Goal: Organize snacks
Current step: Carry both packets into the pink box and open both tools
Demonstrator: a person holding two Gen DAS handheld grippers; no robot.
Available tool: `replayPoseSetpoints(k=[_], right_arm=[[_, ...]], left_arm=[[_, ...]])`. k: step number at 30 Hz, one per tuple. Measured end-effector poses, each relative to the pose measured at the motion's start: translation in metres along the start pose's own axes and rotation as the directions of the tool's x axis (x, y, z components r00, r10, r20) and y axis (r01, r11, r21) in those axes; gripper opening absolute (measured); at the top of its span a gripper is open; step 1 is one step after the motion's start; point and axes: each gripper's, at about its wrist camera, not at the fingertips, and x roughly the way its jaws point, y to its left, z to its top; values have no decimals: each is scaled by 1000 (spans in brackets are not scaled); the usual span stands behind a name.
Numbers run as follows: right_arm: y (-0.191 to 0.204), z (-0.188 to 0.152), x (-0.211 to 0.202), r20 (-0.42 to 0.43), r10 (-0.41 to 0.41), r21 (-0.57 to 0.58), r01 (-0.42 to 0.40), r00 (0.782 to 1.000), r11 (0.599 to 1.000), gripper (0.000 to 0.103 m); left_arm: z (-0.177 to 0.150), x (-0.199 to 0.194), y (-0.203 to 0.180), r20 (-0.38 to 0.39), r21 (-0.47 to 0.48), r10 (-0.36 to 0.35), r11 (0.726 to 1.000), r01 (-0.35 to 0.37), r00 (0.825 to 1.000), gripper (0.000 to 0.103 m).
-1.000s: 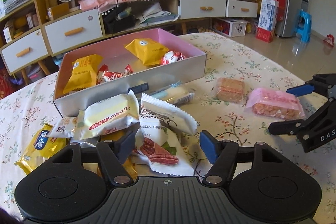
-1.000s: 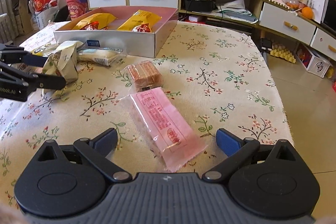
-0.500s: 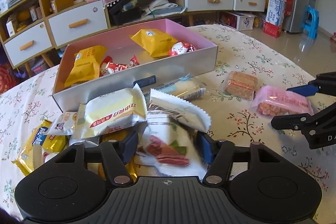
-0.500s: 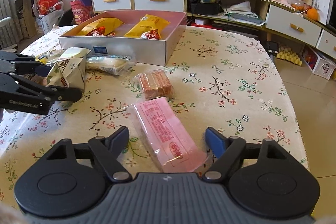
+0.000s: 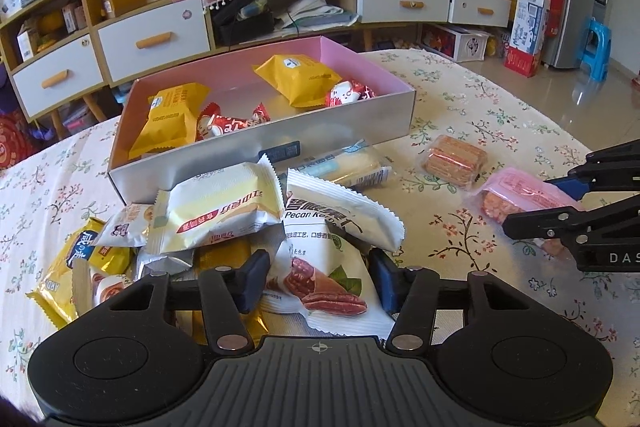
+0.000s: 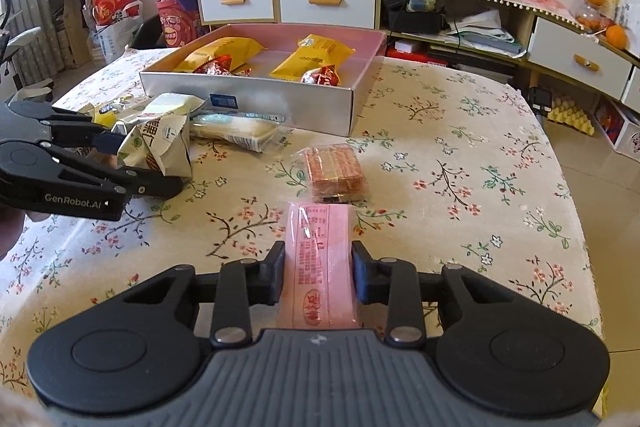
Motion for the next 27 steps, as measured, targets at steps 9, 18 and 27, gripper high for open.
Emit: replayPoseSetpoints(k=[9, 18, 27], right_arm=[[11, 11, -9, 42, 21, -8, -21, 999, 1000, 29], [17, 35, -10, 89, 19, 15, -20, 996, 1000, 29], [18, 73, 2, 114, 17, 72, -26, 993, 997, 29]], left_arm=[[6, -13, 1, 17, -15, -36, 999, 36, 999, 52], [19, -24, 4, 31, -40, -42, 998, 43, 999, 52], [43, -26, 23, 45, -102, 9, 995, -4, 999, 52]])
